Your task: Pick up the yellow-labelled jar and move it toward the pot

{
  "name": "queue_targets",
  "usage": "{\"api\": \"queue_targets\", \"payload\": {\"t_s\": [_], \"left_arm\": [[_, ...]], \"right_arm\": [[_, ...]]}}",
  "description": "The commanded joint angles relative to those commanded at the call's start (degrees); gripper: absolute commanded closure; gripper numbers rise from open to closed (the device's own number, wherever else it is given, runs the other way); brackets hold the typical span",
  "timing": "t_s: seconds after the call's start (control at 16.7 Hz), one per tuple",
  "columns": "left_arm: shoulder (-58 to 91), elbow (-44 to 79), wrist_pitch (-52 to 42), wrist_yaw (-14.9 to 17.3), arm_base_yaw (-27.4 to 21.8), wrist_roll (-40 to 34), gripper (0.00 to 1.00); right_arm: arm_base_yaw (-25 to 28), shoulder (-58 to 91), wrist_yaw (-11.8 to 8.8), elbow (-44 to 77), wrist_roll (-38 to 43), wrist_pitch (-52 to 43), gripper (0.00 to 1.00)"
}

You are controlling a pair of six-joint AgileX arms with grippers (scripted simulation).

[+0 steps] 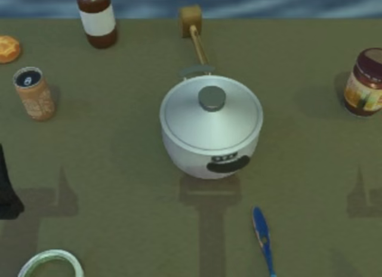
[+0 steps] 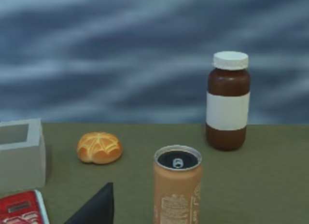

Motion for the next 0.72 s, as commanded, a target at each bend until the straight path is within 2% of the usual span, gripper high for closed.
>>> {"api": "queue_targets", "payload": {"t_s": [0.36,0.72], "left_arm": [[0.0,0.0,0.0,0.0,0.0,0.0,0.00],[0.0,0.0,0.0,0.0,0.0,0.0,0.00]], "right_arm": [[-0.1,2.4,0.0,5.3,-0.6,-1.3,0.00],[-1.2,17.2,0.7,28.6,-4.1,-11.1,0.00]]}}
